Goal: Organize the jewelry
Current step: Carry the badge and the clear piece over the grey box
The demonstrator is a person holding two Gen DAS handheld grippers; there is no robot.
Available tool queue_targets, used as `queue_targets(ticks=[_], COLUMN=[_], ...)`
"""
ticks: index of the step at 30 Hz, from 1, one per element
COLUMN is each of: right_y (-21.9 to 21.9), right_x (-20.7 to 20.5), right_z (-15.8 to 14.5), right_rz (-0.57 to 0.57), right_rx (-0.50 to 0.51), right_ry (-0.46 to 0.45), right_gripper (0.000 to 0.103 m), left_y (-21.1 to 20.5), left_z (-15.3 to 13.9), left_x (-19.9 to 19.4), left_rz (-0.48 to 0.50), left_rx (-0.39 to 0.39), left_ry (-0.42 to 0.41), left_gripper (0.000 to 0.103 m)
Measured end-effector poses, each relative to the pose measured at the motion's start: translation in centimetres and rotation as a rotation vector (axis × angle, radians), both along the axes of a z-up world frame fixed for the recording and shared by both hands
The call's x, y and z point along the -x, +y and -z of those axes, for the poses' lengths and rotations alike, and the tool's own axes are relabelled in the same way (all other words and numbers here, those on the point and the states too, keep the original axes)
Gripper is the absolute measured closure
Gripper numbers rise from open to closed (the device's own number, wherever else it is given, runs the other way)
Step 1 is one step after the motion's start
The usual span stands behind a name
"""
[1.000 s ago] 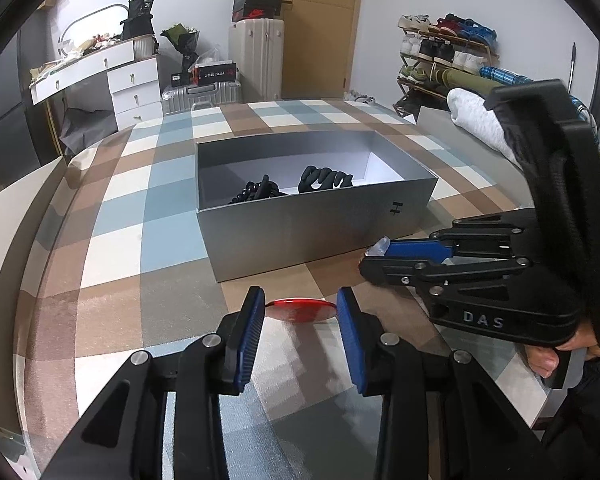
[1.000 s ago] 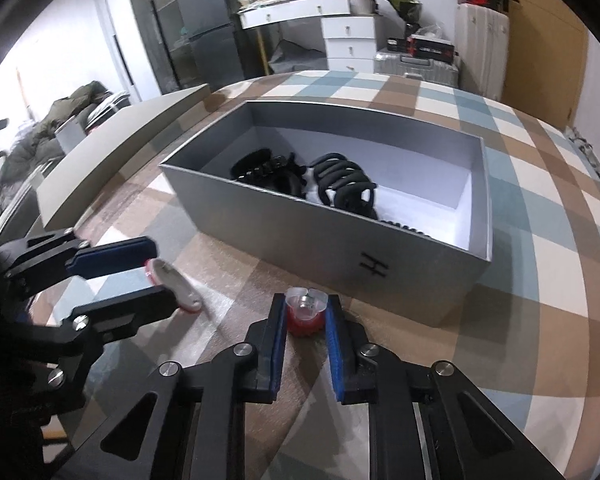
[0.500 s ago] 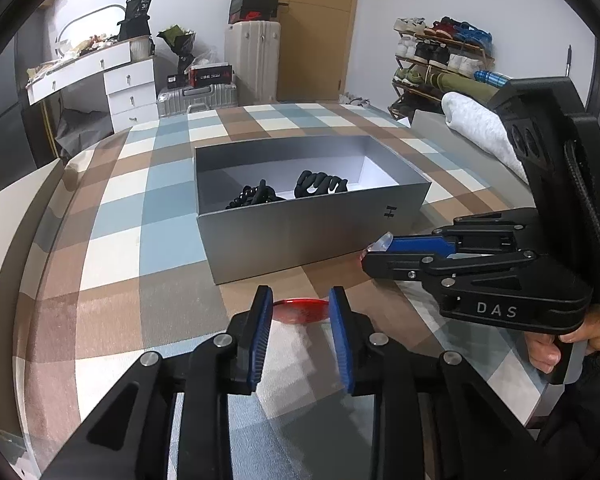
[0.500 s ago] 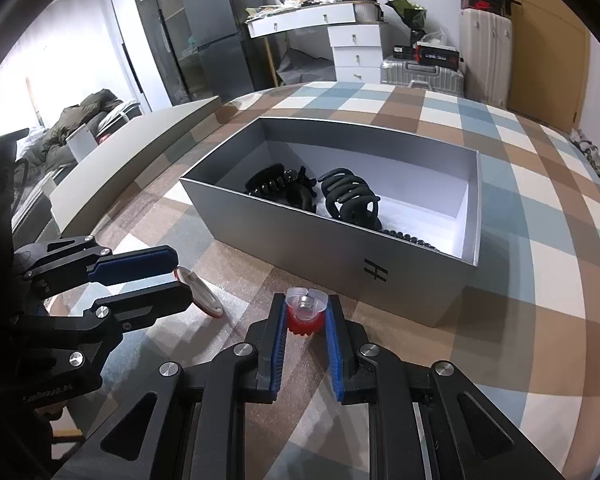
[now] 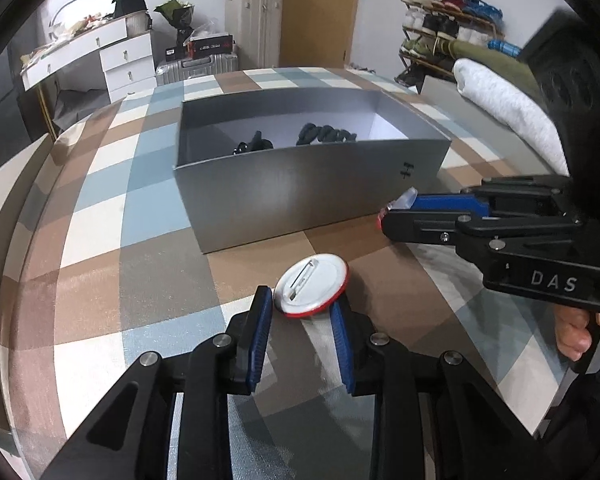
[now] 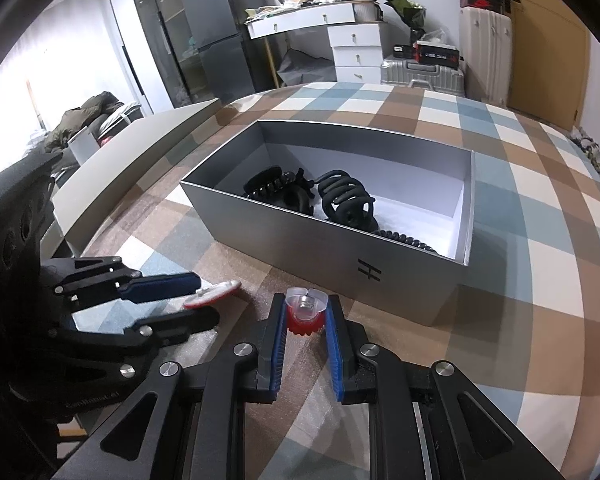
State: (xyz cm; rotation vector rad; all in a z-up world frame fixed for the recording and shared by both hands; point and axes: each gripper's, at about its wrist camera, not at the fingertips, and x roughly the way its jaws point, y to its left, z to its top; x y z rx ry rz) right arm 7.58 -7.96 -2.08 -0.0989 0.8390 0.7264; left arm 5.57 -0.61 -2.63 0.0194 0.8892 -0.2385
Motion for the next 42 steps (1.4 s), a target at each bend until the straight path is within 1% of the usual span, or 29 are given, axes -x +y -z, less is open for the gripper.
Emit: queue_targets(ticks=[3,4,5,7,13,18,19,21,23,26,27,30,35,39,40,41,42], right_y=[0.0,0.0,0.1,0.2,0.2,0.2,0.2,0.3,0.3,0.3,0.3,0.1,-0.9,-2.1,-2.5,-2.7,-2.9], right_x=[-0.1,0.0,0.0,0.1,0.1,0.1,0.1,0.1,0.1,0.1,0.1,0.1,0.0,-0.1,-0.1,-0.1,-0.2], right_z=[0.0,0.0,0.0,0.0,0.0,0.1,0.1,0.1,0.1,0.1,0.1,0.1,-0.4,-1.0,-1.3,-1.5,-1.7], right_rz=[-0.005,-0.007,-0.010,-0.012,-0.015,-0.018,-0.018,-0.019,-0.020,-0.020,-0.019,-0.015,0.002,0.017,0.023,0.027,0.030], right_rx=[-0.001,0.000,0.000,0.003,0.003,0.002,0.003,0.005,0.005,0.005,0.005,0.001,-0.011,-0.041,-0.052,-0.057,-0.062], right_ry=[0.002,0.003,0.003,0.002,0.003,0.010,0.010,0.012,0.012,0.012,0.012,0.012,0.006,0.005,0.004,0.002,0.002], right_gripper=[0.085,0.085,0.085,0.085,0.085,0.085,0.085,0.085,0.085,0.085,0.085,0.085,0.085,0.085,0.085,0.085,0.085], left_y=[-0.2,-0.2,-0.1,-0.1,-0.3,-0.9,-1.1,-1.2,-1.2,-1.3,-1.3,-1.6,-2.1,-2.5,-2.5,-2.6,-2.7], left_z=[-0.2,-0.3,-0.3,-0.3,-0.3,0.0,0.0,0.1,0.1,0.0,0.0,0.2,0.2,0.1,0.1,0.0,0.0], left_x=[0.2,0.2,0.2,0.2,0.2,0.0,0.0,0.0,0.0,0.1,0.0,-0.6,-1.7,-2.2,-2.2,-2.2,-2.1], left_rz=[0.006,0.006,0.008,0.014,0.012,0.016,0.017,0.017,0.015,0.030,0.034,0.043,0.048,0.050,0.056,0.062,0.072], left_rx=[-0.006,-0.006,-0.004,-0.001,-0.015,-0.051,-0.059,-0.073,-0.084,-0.077,-0.075,-0.053,-0.039,-0.036,-0.034,-0.035,-0.032], left_ry=[-0.014,-0.017,-0.018,-0.015,-0.019,-0.007,-0.006,-0.007,-0.011,-0.013,-0.008,0.020,0.024,0.023,0.021,0.016,0.014], left_gripper=[0.081,0.083,0.088,0.091,0.091,0.088,0.085,0.074,0.055,0.045,0.045,0.045,0.044,0.045,0.055,0.067,0.067])
